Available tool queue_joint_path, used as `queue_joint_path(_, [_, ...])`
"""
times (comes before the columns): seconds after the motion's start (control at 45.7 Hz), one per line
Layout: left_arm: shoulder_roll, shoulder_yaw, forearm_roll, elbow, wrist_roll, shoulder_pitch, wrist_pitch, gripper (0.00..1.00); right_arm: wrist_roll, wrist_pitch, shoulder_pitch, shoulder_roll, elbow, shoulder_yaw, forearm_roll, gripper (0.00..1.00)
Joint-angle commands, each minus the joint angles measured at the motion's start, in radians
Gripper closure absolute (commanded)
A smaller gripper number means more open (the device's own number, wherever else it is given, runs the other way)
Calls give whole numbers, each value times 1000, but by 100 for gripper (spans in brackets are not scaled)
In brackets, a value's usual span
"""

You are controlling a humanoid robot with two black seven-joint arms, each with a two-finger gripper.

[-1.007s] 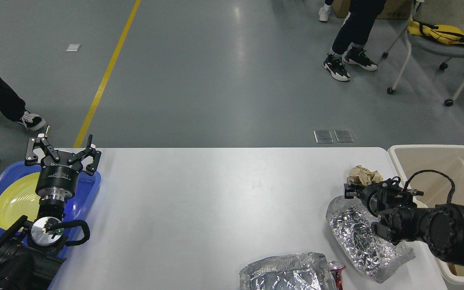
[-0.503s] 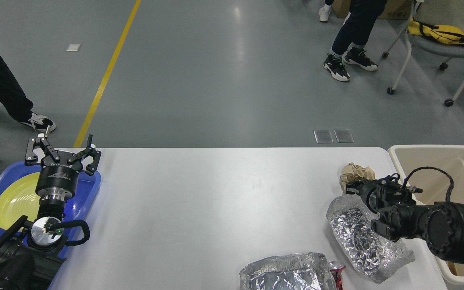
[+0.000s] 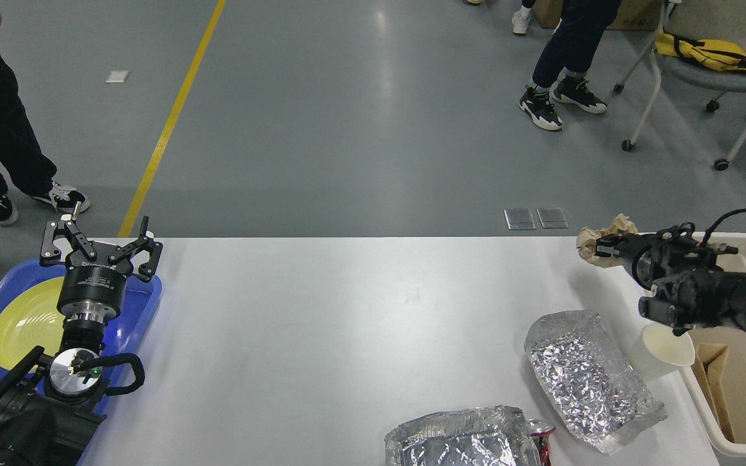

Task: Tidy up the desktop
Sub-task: 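Lift the crumpled paper and drop it into the white bin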

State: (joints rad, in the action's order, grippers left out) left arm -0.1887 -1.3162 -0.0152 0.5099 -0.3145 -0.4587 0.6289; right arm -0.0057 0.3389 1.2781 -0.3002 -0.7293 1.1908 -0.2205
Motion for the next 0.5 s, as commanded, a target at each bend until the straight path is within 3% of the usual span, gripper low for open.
queue_joint_path(0.0, [0, 0, 0, -1, 0, 0, 0, 3, 18, -26, 199, -98, -183, 0, 0, 100])
queue_joint_path(0.131, [0, 0, 0, 1, 0, 0, 0, 3, 59, -162, 458, -175, -375, 1, 0, 100])
queue_joint_path(0.285, [0, 0, 0, -1, 0, 0, 0, 3, 107, -501, 791, -237, -588, -11, 0, 100])
queue_joint_path(0.372, [0, 0, 0, 1, 0, 0, 0, 3, 107, -665, 929, -247, -711, -22, 0, 100])
queue_joint_path(0.482, [0, 0, 0, 1, 0, 0, 0, 3, 101, -756, 1032, -278, -867, -42, 0, 100])
